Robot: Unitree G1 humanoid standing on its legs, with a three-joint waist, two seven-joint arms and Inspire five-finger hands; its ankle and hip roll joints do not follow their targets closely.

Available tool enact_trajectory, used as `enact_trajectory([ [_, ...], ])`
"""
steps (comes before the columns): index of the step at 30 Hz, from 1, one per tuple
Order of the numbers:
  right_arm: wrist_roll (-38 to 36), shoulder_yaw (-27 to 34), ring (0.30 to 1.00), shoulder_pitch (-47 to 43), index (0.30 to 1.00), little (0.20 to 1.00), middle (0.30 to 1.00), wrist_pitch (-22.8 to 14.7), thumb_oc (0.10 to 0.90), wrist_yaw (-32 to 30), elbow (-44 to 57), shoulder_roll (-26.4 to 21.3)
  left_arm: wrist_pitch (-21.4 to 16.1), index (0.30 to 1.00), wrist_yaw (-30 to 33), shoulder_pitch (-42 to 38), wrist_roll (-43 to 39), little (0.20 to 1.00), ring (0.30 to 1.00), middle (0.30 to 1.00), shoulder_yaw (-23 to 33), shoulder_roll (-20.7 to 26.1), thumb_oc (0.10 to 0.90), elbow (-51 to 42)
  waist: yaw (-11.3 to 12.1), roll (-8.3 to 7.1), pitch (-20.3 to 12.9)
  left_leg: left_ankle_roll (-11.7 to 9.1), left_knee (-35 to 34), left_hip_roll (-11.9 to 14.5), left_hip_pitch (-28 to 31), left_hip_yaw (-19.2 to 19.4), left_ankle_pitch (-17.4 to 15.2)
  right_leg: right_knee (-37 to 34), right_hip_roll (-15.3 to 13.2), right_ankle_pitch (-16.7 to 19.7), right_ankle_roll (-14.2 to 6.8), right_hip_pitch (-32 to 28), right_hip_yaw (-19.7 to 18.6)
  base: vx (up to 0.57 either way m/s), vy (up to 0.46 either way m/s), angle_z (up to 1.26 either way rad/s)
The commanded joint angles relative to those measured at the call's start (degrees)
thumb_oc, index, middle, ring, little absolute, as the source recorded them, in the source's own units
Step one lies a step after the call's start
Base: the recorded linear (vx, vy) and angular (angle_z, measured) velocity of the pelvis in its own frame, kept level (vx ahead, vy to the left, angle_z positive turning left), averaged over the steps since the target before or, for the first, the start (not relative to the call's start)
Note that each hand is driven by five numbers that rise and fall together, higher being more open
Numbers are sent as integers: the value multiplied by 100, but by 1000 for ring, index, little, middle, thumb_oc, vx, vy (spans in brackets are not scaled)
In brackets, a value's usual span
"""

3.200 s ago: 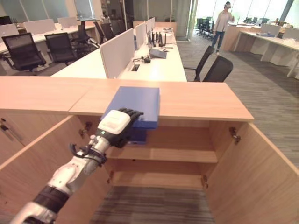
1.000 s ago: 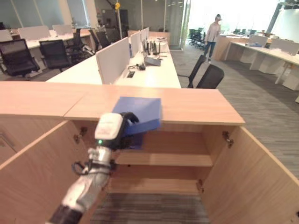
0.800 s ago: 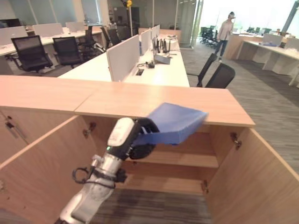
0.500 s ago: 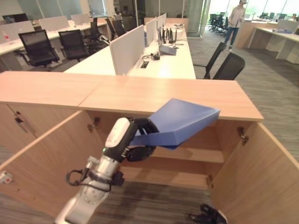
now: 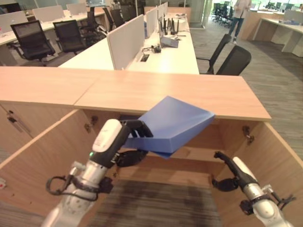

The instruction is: Put the empty folder in the office cabinet

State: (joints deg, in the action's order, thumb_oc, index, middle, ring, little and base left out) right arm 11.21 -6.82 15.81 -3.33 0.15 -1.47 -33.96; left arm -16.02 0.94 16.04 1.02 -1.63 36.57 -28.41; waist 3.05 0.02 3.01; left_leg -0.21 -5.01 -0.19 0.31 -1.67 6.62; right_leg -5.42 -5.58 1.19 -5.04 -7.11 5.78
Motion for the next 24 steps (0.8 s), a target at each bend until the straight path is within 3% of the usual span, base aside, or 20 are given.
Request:
enact_trajectory([
  [1,135,-43,900,-817,900,900,900,-237,800,-64,377,-31,611,300,-1145,410,-2191,300,300,300,-341,184,400,323,-87,-139,73,119,1,-44,471,-178,-1013,42,-63,-263,-108,-38,338,0,0,0],
  [3,150,-231,900,-955,900,900,900,-214,800,-20,290,52,851,300,-1370,236,-3812,300,300,300,-557,127,400,210,-117,-134,63,118,1,-45,487,-188,-1002,42,-54,-263,-100,-53,319,2,-9,4],
  [4,151,-232,900,-965,900,900,900,-218,800,-24,280,54,854,300,-1377,226,-3835,300,300,300,-553,134,400,215,-115,-134,68,118,1,-44,488,-188,-1003,42,-53,-264,-100,-53,319,0,0,0],
  [5,158,-422,900,-1115,900,900,900,-240,800,-24,57,155,1039,300,-1591,-97,-5030,300,300,300,-827,40,400,252,-137,-126,65,114,1,-33,509,-174,-1006,42,-52,-273,-95,-70,296,6,-10,-4],
  [8,182,-518,900,-1153,900,900,900,-281,800,-33,-50,239,1060,300,-1686,-281,-5604,300,300,300,-924,-26,400,298,-156,-125,63,110,1,-28,538,-166,-1013,42,-43,-283,-86,-87,271,2,-3,-2],
  [11,219,-485,900,-1101,900,900,900,-314,800,-31,-29,238,1035,300,-1710,-262,-5680,300,300,300,-868,22,400,282,-164,-123,62,109,1,-27,555,-157,-1025,42,-40,-292,-89,-98,252,10,-4,-7],
  [14,298,-462,900,-1038,900,900,900,-323,800,-37,-4,208,990,300,-1648,-151,-5595,300,300,300,-721,55,400,371,-165,-113,55,104,1,-23,569,-146,-1028,42,-39,-293,-82,-112,251,6,-1,-9],
  [16,354,-436,900,-1004,900,900,900,-311,800,-5,22,177,956,300,-1577,-15,-5334,300,300,300,-551,87,400,408,-149,-110,58,104,1,-21,573,-151,-1028,42,-37,-297,-76,-122,250,0,0,0],
  [17,455,-401,900,-960,900,900,900,-280,800,61,83,74,911,300,-1422,237,-4745,300,300,300,-302,115,400,556,-120,-107,56,106,1,-15,578,-160,-1035,42,-38,-308,-63,-129,262,0,0,0],
  [19,456,-408,900,-958,900,900,900,-277,800,64,88,73,913,300,-1417,252,-4733,300,300,300,-296,109,400,548,-128,-107,51,106,1,-15,579,-161,-1035,42,-38,-309,-63,-130,263,0,0,0],
  [20,532,-421,900,-950,900,900,900,-232,800,148,74,-1,870,300,-1230,371,-3689,300,300,300,-95,147,400,761,-90,-111,57,107,1,-17,576,-171,-1038,42,-38,-317,-53,-129,284,0,0,0],
  [22,564,-414,900,-937,900,900,900,-205,800,183,102,-24,847,300,-1156,445,-3254,300,300,300,2,110,400,770,-87,-117,56,106,1,-16,571,-181,-1041,42,-38,-326,-51,-132,297,-1,-2,2],
  [24,683,-424,900,-933,900,900,900,-118,800,376,83,-77,828,300,-966,517,-2004,300,300,300,348,-20,400,1051,-27,-150,63,103,1,-16,555,-205,-1044,42,-29,-348,-37,-133,328,-3,-6,5],
])
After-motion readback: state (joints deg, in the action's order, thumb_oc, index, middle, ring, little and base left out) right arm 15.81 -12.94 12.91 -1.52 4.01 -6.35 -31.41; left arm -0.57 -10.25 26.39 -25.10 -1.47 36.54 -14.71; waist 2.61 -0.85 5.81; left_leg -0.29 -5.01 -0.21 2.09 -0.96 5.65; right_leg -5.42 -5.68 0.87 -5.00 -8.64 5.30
